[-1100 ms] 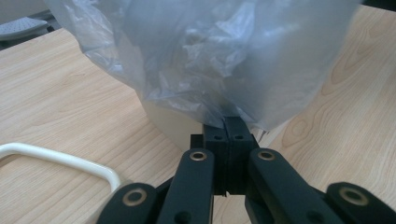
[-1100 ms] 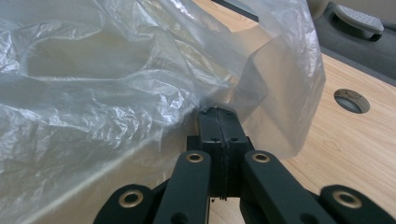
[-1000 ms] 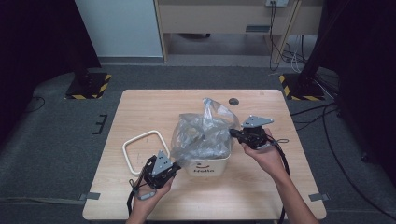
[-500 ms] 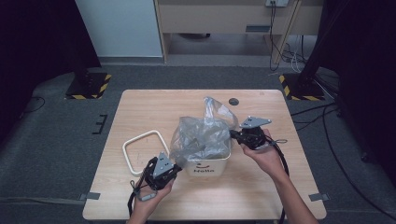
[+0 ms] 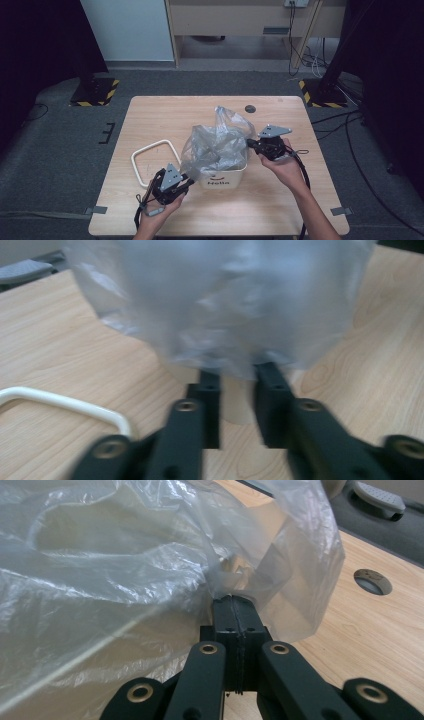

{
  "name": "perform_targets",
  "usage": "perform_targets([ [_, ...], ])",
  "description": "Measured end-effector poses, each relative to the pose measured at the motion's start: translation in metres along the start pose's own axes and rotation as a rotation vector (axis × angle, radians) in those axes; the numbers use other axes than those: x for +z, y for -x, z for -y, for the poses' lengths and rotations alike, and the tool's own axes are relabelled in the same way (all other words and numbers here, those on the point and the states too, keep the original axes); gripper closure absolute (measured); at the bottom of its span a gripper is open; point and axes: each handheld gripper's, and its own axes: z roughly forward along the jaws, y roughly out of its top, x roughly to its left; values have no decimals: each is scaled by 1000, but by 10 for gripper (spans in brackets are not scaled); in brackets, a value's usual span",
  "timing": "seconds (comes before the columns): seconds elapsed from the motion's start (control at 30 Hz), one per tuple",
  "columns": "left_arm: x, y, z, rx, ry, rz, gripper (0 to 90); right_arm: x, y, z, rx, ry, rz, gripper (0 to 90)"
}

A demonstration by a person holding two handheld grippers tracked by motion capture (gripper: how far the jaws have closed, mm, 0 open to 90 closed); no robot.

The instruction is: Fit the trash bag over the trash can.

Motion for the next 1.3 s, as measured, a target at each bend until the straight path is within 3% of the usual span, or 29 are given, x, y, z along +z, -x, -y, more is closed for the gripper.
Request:
perform_targets([
  [0.13,-9,-6,-2,-7,38,-9,590,-3,0,0,-12,20,8,900],
  [0.27,-18,-10,-5,-11,61,8,506,-6,-1,-2,-16,40,20,900],
  [0.37,-23,-10,-3,3,71,10,479,-7,0,-3,-17,36,24,900],
  [0.6,-41,-17,0,-18,106,30,474,-7,2,-3,-17,36,25,900],
  [0.87,-63,-20,-6,9,136,23,452,-9,3,-3,-9,45,29,900],
  [1.07,-73,-30,-2,9,134,-6,455,-10,3,-4,-12,50,31,900],
  [1.3,-77,-50,-14,-3,129,-57,474,-12,4,-6,-11,68,35,900],
])
